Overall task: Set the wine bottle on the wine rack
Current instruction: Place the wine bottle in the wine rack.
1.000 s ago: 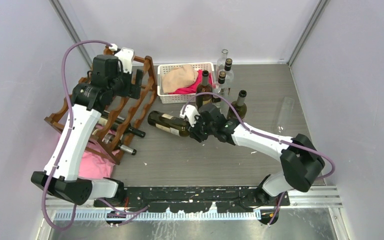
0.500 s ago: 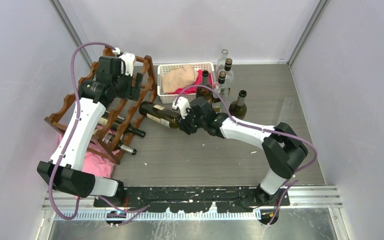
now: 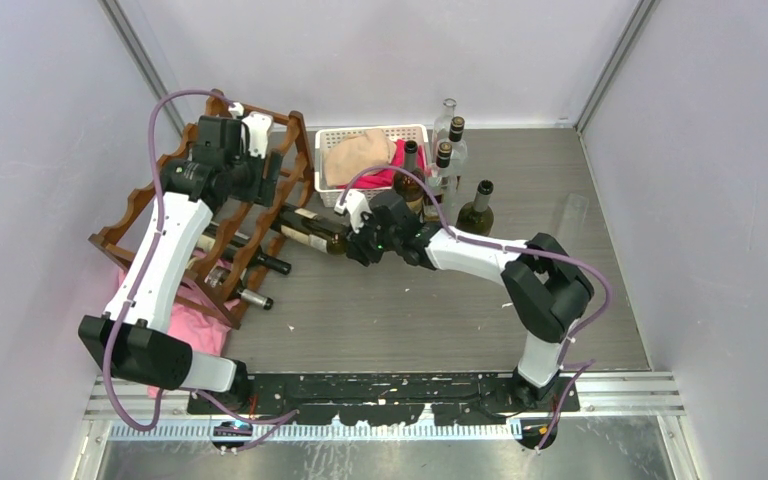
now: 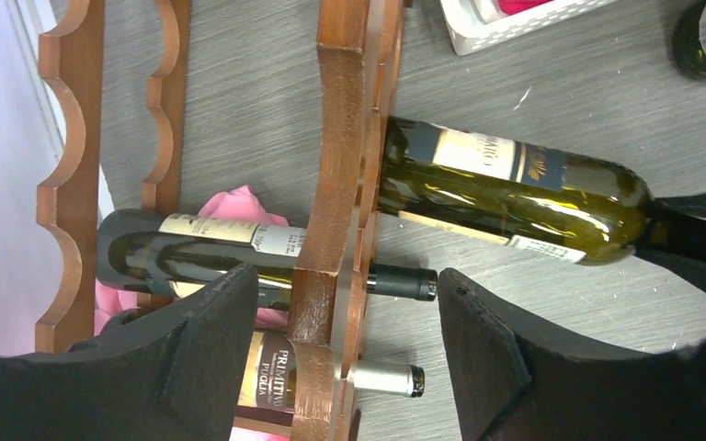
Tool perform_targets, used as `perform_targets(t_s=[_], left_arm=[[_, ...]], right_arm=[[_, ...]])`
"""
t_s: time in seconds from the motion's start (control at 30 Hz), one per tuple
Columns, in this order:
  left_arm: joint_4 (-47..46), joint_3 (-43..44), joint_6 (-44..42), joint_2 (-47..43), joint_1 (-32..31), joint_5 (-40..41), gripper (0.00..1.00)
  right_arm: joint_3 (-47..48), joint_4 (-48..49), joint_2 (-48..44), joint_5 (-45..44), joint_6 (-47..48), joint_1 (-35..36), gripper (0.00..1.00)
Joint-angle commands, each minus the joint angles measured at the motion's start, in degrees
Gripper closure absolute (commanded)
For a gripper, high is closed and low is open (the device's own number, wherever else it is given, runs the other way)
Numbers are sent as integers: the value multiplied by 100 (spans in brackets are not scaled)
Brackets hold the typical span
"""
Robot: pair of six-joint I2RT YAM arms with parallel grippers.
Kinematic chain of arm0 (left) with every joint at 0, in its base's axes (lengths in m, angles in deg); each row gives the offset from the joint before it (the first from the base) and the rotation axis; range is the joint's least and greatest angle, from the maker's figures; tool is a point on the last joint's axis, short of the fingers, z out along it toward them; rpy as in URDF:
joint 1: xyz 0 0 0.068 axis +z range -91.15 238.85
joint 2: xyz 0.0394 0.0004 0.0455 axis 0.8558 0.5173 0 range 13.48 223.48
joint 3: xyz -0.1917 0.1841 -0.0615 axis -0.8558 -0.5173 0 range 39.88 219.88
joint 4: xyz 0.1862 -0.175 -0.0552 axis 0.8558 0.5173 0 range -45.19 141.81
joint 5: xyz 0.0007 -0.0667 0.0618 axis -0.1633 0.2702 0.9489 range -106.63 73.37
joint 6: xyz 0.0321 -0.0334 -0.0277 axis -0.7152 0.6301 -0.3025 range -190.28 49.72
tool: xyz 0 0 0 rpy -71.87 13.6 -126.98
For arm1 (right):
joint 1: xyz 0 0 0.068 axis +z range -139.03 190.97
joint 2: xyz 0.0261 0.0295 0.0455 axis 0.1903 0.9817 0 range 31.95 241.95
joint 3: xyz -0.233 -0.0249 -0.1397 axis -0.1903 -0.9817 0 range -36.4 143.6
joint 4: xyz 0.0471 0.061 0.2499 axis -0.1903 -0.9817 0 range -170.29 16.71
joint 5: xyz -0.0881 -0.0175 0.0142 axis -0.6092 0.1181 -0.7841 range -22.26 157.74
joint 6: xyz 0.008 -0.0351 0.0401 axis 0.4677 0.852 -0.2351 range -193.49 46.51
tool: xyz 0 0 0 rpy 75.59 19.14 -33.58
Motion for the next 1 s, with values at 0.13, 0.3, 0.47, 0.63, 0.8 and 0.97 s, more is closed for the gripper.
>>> perform_targets(t_s=[0.13, 0.3, 0.47, 0.63, 0.8, 0.97], left_arm=[[93, -11, -246, 26, 91, -678, 37], [-89, -206, -266, -102, 100, -756, 38], [-278, -325, -265, -221, 103, -735, 38], [-339, -380, -180, -266, 109, -659, 37], [-570, -528, -24, -397, 109, -482, 35], [-829, -601, 205, -543, 114, -195, 29]], right_arm=[[907, 1537, 349, 638, 165, 19, 99], [1146, 1894, 722, 914, 318, 30, 99], [1494, 2150, 1189, 1115, 303, 34, 99], [1978, 2367, 1611, 1179, 152, 32, 99], [2501, 2458, 2015, 1206, 5, 38, 99], [2981, 2412, 2335, 1256, -90, 32, 99]])
